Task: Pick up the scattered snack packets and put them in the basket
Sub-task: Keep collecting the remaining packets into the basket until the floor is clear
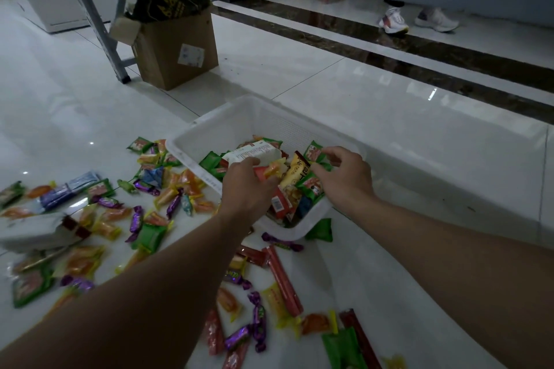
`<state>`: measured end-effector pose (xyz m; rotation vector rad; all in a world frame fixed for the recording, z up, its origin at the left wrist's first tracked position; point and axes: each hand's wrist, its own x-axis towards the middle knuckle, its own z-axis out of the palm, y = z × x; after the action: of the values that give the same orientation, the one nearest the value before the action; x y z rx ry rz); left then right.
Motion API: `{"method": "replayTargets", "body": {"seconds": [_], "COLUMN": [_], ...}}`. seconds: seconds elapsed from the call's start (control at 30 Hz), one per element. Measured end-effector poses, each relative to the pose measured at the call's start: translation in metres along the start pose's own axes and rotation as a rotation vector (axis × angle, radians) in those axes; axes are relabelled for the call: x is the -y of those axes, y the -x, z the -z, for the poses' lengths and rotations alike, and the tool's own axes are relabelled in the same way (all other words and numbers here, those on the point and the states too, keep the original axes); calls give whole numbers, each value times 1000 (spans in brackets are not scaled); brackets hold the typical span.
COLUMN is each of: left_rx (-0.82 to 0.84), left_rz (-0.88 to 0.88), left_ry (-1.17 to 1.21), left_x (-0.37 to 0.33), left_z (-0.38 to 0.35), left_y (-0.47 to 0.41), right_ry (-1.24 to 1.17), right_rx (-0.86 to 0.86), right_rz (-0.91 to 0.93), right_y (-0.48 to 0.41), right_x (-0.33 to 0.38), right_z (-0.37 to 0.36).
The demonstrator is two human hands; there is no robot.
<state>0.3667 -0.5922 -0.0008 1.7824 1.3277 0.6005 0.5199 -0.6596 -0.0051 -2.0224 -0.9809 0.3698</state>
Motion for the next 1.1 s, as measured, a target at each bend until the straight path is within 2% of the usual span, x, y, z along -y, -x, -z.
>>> {"method": "replayTargets", "body": {"seconds": [0.2, 0.33, 0.53, 0.77, 0.9, 1.0, 1.1], "left_rx": [-11, 43, 161, 254, 358, 486, 631], "left_rz": [-118, -96, -33, -81, -134, -288, -543], "left_ry": [-86, -94, -125, -196, -272, -364, -649], "left_x": [9, 25, 49, 67, 80, 87, 88], "left_z": [29, 31, 20, -4, -27, -45, -62], "left_y": [63, 106, 156, 190, 200, 204, 205], "right_ry": [66, 153, 255, 288, 315, 339, 353], "right_rx": [5, 72, 144, 255, 247, 227, 218], "right_rz": [-4, -28, -72, -145, -191, -231, -273], "right_y": [66, 115, 172, 224, 236, 242, 248], "right_x": [6, 6, -7, -39, -55, -67, -80], "right_z": [18, 31, 29, 24, 41, 58, 70]}}
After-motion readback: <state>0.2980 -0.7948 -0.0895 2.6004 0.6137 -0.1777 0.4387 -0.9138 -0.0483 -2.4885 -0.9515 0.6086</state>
